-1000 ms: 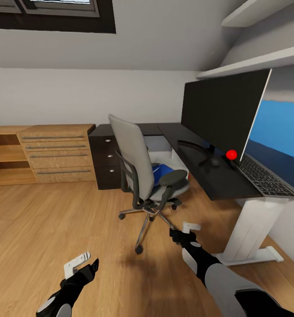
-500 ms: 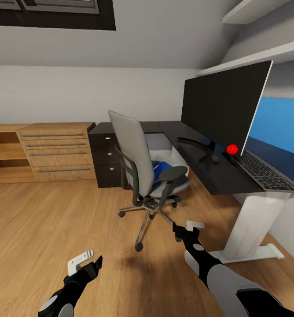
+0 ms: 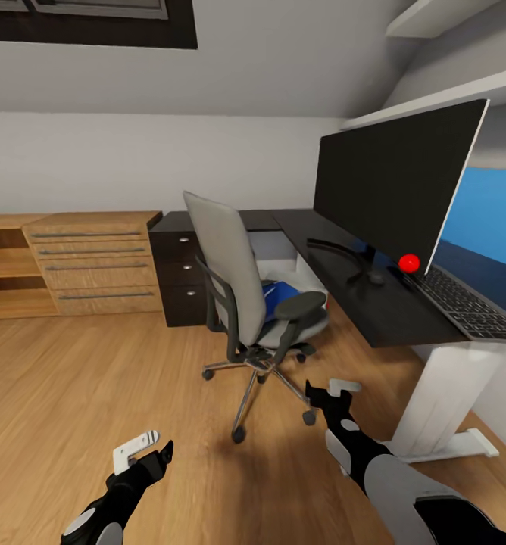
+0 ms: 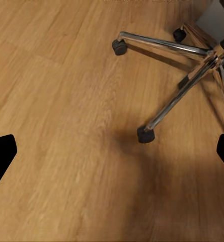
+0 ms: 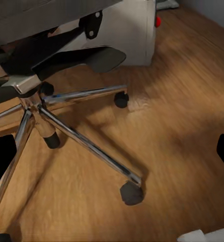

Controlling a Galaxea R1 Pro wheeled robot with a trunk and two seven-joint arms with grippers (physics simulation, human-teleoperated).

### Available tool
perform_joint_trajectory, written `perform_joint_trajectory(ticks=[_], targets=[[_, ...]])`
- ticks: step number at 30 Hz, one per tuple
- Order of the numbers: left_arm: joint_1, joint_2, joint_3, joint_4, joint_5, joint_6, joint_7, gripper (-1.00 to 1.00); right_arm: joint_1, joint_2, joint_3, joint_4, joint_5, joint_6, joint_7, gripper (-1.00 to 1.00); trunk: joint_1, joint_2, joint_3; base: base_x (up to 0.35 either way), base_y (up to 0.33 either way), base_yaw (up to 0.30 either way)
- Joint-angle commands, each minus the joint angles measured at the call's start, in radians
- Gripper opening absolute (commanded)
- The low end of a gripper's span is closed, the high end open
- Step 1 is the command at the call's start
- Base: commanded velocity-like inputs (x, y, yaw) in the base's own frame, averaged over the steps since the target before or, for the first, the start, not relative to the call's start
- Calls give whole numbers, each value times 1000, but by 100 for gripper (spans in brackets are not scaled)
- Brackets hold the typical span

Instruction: In the bedroom, organize the workspace by keeping the computer under the desk, ensuring the monitor is on the desk, placing the keyboard on the desk next to the monitor, placing the mouse on the desk next to the keyboard, moving the folder from the swivel chair onto the desk next to the mouse, stacking the notebook on top of the folder with the pen on top of the notebook, and positioning the swivel chair next to the desk.

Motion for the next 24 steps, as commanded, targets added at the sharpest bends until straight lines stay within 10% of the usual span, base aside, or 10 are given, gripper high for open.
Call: perform_joint_trajectory(ticks=[1,24], targets=[[0,0,-1,-1,10,2,9,100,-1,0,3,1,-9,-4,-1,100,0,0,-1,306,0,0],[0,1,0,2,13,2,9,100,-1,-1,1,2,-13,-63,-2,100,0,0,-1,222,0,0]])
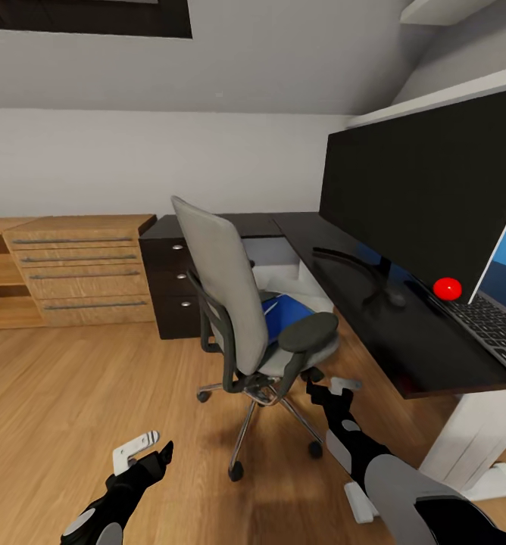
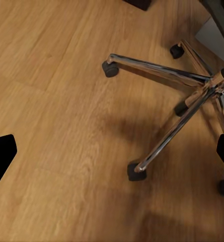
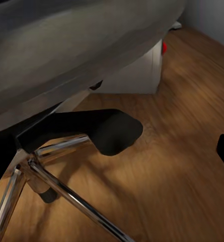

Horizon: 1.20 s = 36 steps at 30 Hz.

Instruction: In the bedroom, organize the workspace by keeping the computer under the desk, ensuring the monitor is on the desk, placing the keyboard on the desk next to the monitor, placing the mouse on the desk next to the keyboard, moving the folder from the swivel chair onto the desk next to the mouse, stacking the notebook on top of the folder with the pen on top of the notebook, and positioning the swivel chair next to the desk.

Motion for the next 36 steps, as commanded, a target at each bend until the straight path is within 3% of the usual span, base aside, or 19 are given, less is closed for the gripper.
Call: perform_joint_trajectory(ticks=[1,12,28,36], targets=[[0,0,-1,-2,10,2,9,100,-1,0,3,1,-9,-5,-1,100,0,0,-1,9,0,0],[0,0,3,0,10,2,9,100,-1,1,3,1,-12,-6,-1,100,0,0,-1,131,0,1],[0,1,8,7,11,2,10,100,-1,9,3,1,-14,-6,-4,100,0,0,-1,6,17,75],[-1,2,8,17,12,2,10,100,-1,9,2,1,-14,-6,-4,100,0,0,-1,0,61,234]])
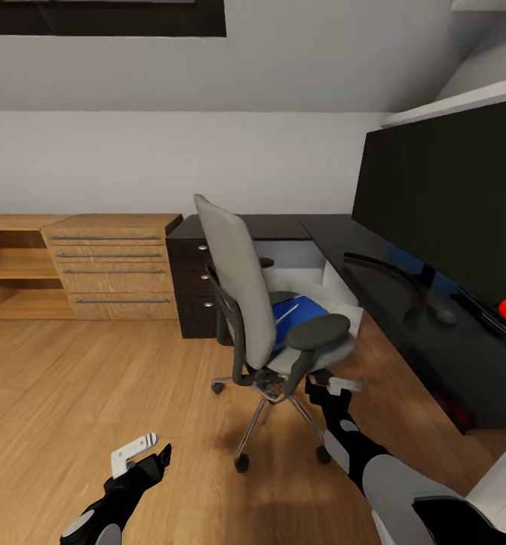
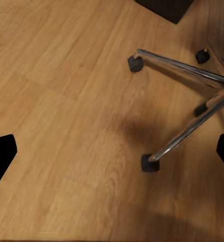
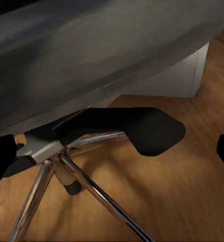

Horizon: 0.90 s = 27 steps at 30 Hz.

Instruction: In the bedroom, organize the workspace by keeping the computer under the desk, ensuring the monitor is on the desk, placing the keyboard on the desk next to the monitor, placing the mouse on the desk next to the keyboard, moving the folder from the swivel chair onto the desk next to the mouse, stacking the notebook on top of the folder with the pen on top of the notebook, and positioning the swivel chair next to the desk.

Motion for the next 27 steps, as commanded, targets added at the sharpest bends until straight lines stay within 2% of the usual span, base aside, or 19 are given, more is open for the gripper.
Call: perform_joint_trajectory(ticks=[1,27], targets=[[0,0,-2,-1,10,2,9,100,-1,0,5,0,-4,-3,1,100,0,0,-1,0,4,273],[0,-1,-2,15,10,2,9,100,-1,2,6,3,-4,-13,2,100,0,0,-1,0,0,275]])
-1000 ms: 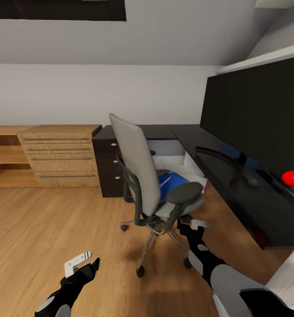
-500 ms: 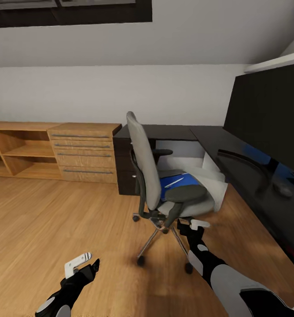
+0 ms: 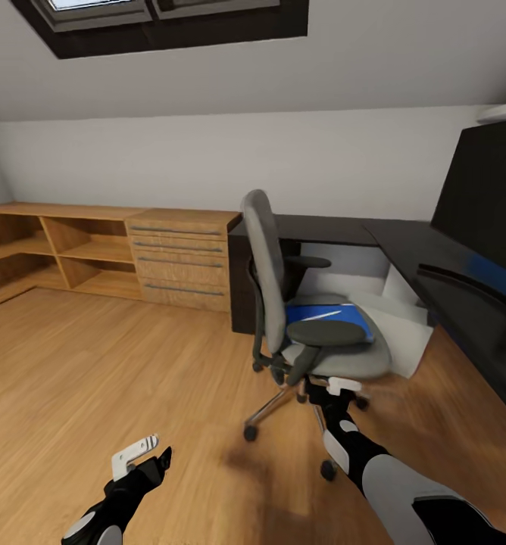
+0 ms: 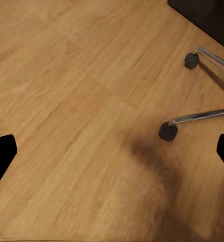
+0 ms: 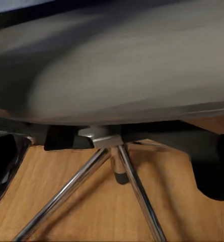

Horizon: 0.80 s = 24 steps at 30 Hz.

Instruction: In the bedroom, organize the workspace by keeping the computer under the desk, ensuring the monitor is on the desk, placing the keyboard on the desk next to the monitor, placing the mouse on the desk next to the keyboard, moving the folder from the swivel chair onto the desk next to the mouse, stacking the notebook on top of the folder with the pen on top of the notebook, and positioning the swivel chair next to the desk.

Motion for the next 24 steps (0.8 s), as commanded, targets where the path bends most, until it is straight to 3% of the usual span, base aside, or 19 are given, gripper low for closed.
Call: perform_joint_trajectory(ticks=[1,24], targets=[[0,0,-1,2,10,2,9,100,-1,0,3,1,-7,-4,-1,100,0,0,-1,0,0,275],[0,1,-1,10,10,0,9,100,-1,-1,2,2,-7,-5,-1,100,0,0,-1,0,20,272]])
